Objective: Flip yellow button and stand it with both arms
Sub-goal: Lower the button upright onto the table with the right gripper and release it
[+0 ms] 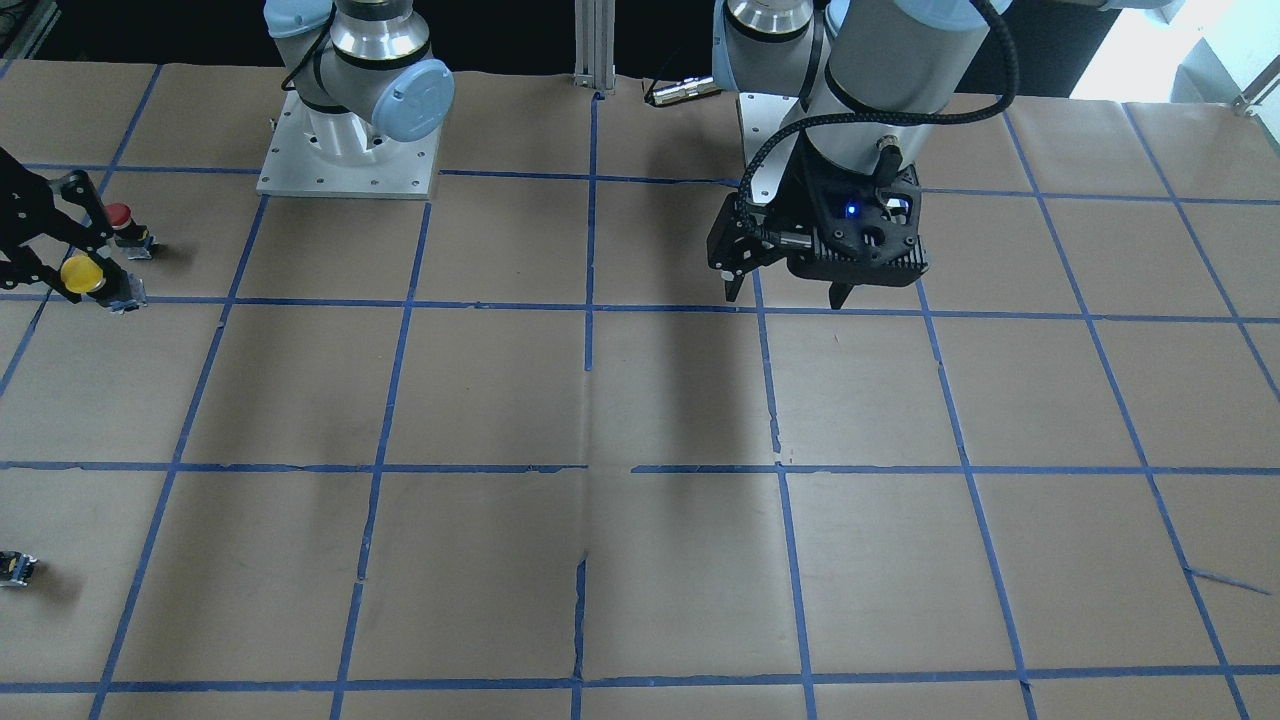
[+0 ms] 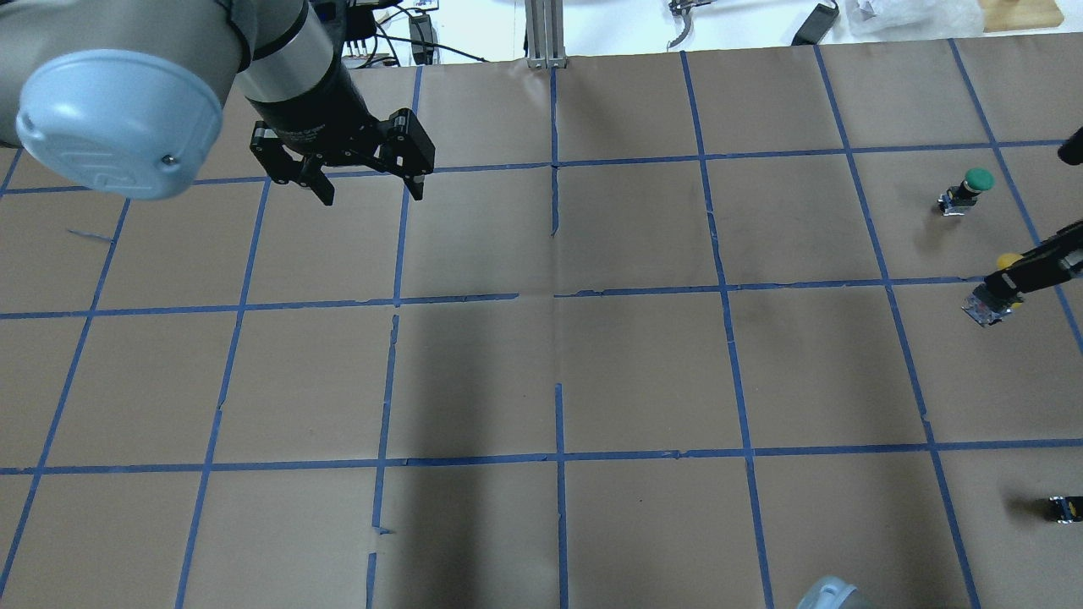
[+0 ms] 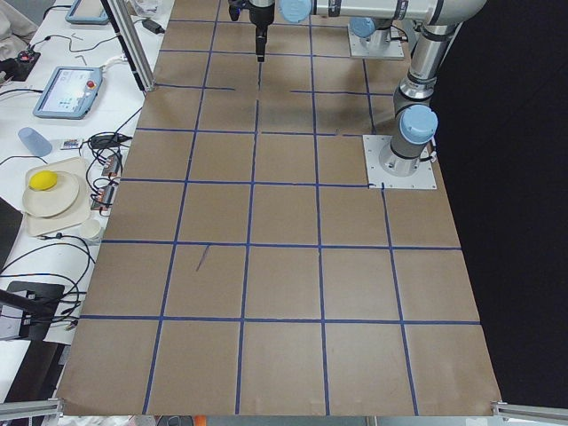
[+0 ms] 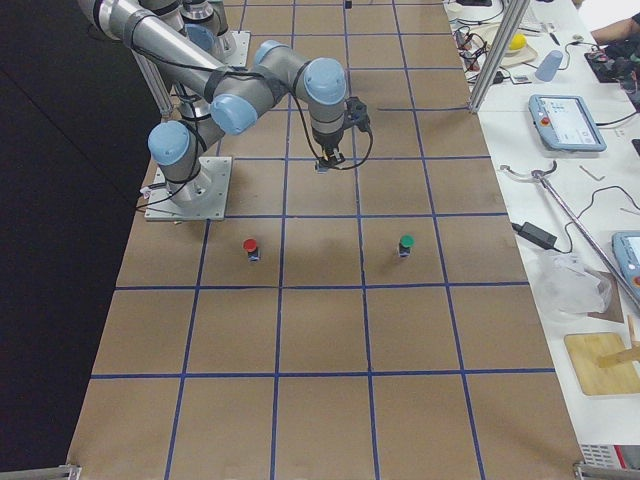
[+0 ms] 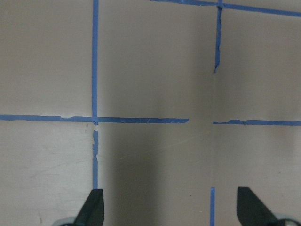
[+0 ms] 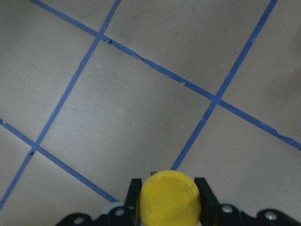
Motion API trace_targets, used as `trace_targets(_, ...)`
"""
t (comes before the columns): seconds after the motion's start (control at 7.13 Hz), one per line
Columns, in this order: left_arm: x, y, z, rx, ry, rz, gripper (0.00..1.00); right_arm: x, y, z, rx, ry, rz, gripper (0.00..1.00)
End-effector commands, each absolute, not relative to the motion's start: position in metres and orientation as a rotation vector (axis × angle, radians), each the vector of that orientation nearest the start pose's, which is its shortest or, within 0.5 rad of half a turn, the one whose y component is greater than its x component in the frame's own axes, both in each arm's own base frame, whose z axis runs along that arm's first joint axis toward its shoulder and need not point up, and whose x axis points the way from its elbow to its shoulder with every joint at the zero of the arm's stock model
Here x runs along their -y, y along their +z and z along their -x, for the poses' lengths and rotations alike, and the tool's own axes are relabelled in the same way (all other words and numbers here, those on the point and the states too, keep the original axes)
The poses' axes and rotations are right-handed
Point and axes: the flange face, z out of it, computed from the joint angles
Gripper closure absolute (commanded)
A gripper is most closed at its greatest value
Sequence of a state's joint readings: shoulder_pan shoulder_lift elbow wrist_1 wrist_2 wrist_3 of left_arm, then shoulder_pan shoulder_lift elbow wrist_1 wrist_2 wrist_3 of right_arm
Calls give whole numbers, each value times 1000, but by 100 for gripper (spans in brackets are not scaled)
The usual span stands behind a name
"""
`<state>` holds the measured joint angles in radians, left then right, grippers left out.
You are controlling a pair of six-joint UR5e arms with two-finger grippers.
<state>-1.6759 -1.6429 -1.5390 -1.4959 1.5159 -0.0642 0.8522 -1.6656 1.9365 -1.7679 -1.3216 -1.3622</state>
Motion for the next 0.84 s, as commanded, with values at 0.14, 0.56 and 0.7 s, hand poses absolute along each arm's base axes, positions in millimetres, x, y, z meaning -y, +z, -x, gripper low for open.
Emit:
trace_targets(0.14, 489, 481, 172, -3194, -78, -105, 0, 411, 351, 225, -2628, -413, 1323, 81)
trace_targets(0.56, 497, 483, 140, -3190, -164, -2, 0, 421, 291, 280, -2455, -535, 1570, 81)
trace_targets(0.7, 496, 484, 141, -3190, -168, 15, 0, 428, 268, 288, -2380, -595, 1635, 81)
